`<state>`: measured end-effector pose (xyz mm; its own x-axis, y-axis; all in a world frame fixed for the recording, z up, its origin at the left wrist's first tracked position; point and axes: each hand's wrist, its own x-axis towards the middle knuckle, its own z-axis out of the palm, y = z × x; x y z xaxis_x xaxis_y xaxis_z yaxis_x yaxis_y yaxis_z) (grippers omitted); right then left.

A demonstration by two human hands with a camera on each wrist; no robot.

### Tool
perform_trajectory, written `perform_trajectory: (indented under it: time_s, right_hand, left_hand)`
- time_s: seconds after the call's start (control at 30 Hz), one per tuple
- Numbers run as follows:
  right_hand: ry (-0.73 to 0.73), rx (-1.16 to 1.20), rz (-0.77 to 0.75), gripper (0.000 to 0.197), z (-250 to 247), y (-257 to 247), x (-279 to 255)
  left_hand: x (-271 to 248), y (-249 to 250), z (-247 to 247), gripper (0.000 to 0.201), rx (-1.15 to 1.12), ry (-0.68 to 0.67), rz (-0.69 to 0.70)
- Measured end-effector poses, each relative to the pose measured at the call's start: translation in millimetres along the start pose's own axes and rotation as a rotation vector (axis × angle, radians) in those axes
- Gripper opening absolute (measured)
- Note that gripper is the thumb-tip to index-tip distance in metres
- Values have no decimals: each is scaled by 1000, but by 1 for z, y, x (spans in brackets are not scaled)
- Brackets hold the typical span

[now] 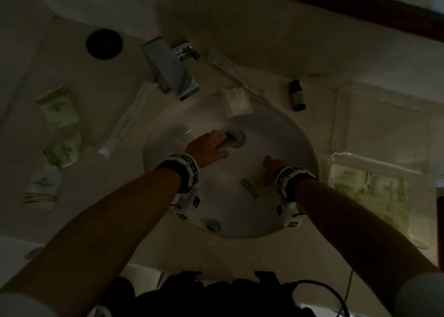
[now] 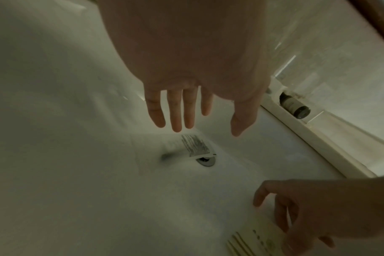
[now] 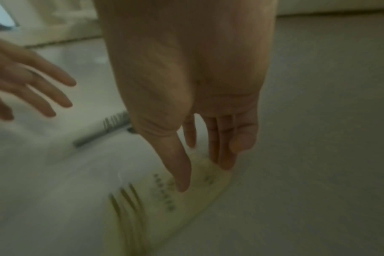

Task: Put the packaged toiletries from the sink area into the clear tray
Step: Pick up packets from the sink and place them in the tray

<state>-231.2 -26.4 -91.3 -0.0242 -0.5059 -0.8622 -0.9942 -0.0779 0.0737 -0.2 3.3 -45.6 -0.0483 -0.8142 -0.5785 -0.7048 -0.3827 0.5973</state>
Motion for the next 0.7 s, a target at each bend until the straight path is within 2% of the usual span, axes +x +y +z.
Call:
perform_trajectory:
  time_s: [0.1, 0.2, 0.4, 0.53, 0.6, 0.7]
  right_hand:
    - [20, -1, -28, 81, 0, -2, 1]
    - [58, 38, -61, 62, 0, -6, 2]
    - [-90, 81, -86, 47, -19, -18, -9]
    - [-148, 165, -223, 28, -32, -22, -10]
    - [-98, 233, -244, 33, -40, -26, -21]
    - [-130, 262, -331, 45, -50, -34, -31]
  left_hand:
    - [0, -2, 1, 66, 5, -18, -9]
    - [0, -3, 3, 66, 31, -37, -3]
    - [2, -4, 5, 67, 74, -123, -13]
    - [2, 4, 8, 60, 53, -183, -14]
    - [1, 8, 9, 59, 40, -214, -12]
    - [0, 11, 10, 57, 43, -271, -22]
